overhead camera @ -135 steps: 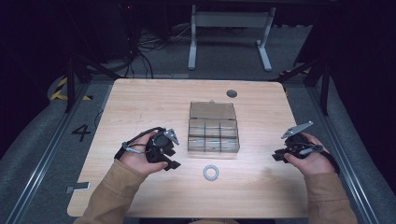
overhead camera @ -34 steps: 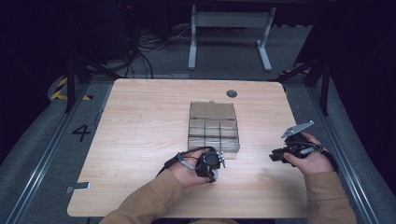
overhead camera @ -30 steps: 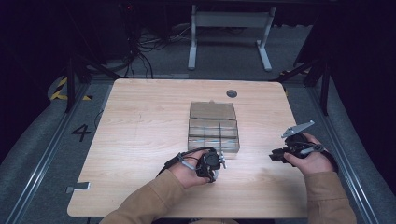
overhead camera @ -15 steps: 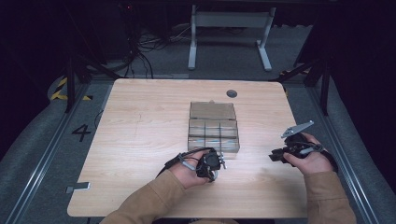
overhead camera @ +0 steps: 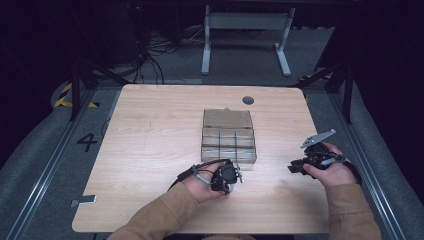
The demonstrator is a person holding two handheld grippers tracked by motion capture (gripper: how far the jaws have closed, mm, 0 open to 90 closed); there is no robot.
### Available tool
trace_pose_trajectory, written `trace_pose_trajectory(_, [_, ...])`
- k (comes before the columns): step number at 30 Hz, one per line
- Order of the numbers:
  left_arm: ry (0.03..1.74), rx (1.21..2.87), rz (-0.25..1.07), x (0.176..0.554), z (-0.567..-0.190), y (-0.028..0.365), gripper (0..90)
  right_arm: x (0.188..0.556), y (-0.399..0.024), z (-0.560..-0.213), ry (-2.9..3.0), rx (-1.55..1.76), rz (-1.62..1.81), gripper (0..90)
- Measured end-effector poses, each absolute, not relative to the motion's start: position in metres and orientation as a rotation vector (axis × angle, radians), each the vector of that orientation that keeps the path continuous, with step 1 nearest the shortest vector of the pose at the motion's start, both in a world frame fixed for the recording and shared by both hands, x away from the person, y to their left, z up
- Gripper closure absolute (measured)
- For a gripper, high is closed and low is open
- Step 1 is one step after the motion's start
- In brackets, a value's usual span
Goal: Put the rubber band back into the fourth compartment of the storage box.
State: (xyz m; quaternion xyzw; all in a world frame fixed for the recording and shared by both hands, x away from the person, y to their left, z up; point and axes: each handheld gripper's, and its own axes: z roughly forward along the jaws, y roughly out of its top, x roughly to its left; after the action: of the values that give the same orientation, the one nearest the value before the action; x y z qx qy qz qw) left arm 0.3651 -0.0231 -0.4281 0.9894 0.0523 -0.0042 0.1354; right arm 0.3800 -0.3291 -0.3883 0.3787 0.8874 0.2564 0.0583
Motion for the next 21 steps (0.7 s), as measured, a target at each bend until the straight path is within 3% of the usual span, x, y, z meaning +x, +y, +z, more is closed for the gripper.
trace_pose_trajectory(21, [0.19, 2.761, -0.036, 0.37, -0.382, -0.004, 82.4, 0.381, -0.33, -0.39, 2.694, 1.152, 0.778, 71.4])
